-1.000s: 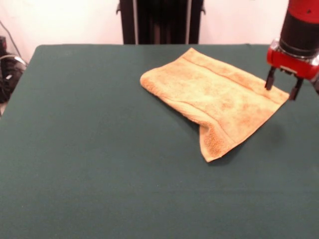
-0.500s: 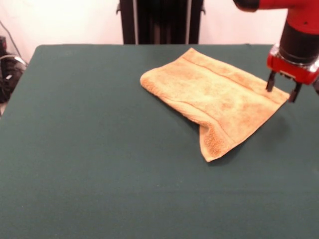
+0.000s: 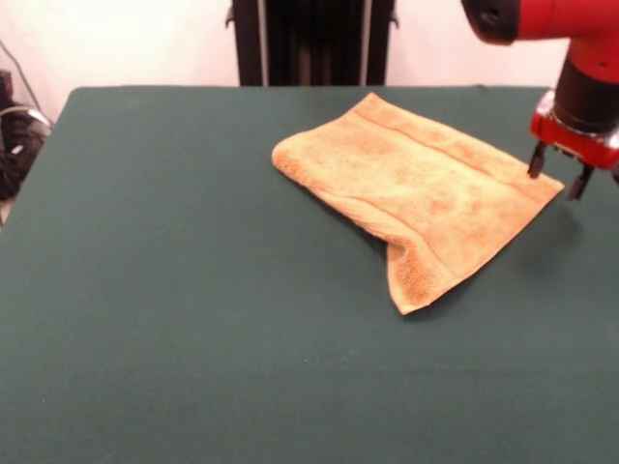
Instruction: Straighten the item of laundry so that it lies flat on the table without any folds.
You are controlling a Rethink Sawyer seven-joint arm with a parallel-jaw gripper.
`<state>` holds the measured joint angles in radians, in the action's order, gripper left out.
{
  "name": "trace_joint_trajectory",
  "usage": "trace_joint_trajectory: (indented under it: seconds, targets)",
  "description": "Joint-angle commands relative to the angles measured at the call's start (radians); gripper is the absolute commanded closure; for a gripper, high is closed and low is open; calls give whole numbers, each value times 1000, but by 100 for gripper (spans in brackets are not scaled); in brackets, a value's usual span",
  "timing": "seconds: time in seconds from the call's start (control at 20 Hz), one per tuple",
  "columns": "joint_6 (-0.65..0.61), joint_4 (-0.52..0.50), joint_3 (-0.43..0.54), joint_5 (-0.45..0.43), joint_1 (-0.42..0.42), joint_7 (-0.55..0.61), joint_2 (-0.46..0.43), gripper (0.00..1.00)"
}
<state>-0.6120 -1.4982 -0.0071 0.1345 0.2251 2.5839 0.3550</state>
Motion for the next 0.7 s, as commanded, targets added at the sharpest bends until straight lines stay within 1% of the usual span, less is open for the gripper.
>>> trace_joint_trajectory:
  seconds: [0.05,0.55,0.7]
  targets:
    - [103,-96,-6,43,65,230,-94,0]
    - [285,-128,-4,58,77,246,-184,0]
    - [281,-125,-22,56,92,234,-192,0]
